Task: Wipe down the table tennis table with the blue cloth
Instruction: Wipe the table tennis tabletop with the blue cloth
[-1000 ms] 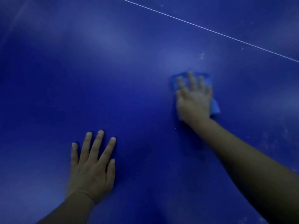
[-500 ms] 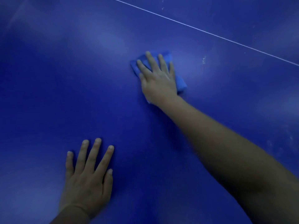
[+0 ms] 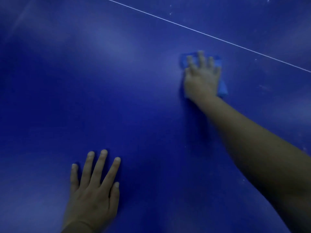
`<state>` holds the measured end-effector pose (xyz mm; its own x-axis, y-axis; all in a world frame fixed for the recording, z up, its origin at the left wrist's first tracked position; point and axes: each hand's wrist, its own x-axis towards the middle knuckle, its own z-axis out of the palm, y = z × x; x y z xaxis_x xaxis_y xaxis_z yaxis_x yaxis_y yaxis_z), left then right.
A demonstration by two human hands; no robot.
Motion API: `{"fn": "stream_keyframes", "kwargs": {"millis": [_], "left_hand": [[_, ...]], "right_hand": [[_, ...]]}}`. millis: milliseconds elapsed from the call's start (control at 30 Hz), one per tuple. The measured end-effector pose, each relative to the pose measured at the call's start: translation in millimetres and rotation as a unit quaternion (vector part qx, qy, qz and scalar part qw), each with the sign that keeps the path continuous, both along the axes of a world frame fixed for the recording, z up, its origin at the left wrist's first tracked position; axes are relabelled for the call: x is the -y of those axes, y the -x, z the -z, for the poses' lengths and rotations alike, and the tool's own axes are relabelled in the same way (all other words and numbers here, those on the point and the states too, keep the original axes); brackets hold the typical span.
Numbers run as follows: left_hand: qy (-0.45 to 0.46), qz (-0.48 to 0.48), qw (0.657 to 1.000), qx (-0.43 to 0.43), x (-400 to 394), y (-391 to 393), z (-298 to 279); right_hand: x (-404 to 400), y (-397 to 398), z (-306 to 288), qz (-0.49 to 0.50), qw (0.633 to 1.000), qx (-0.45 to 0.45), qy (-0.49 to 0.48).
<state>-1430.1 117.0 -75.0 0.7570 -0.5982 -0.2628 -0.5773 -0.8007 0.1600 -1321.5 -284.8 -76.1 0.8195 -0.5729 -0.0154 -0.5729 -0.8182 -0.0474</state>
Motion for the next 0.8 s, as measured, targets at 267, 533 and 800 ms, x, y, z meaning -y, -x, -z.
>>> {"fn": "stream_keyframes", "kwargs": {"millis": [267, 533, 800], "left_hand": [[0.024, -0.001, 0.999, 0.022, -3.9, 0.3, 7.7], [0.023, 0.008, 0.999, 0.043, -5.1, 0.4, 9.9], [0.044, 0.004, 0.996, 0.076, -5.8, 1.6, 12.0]], "right_hand": [[69.3, 27.2, -4.2, 0.151, 0.988, 0.001, 0.003], [-71.9, -95.0, 0.1, -0.108, 0.994, 0.004, -0.005], [73.1, -48.1, -6.2, 0.105, 0.988, 0.083, -0.079]]}}
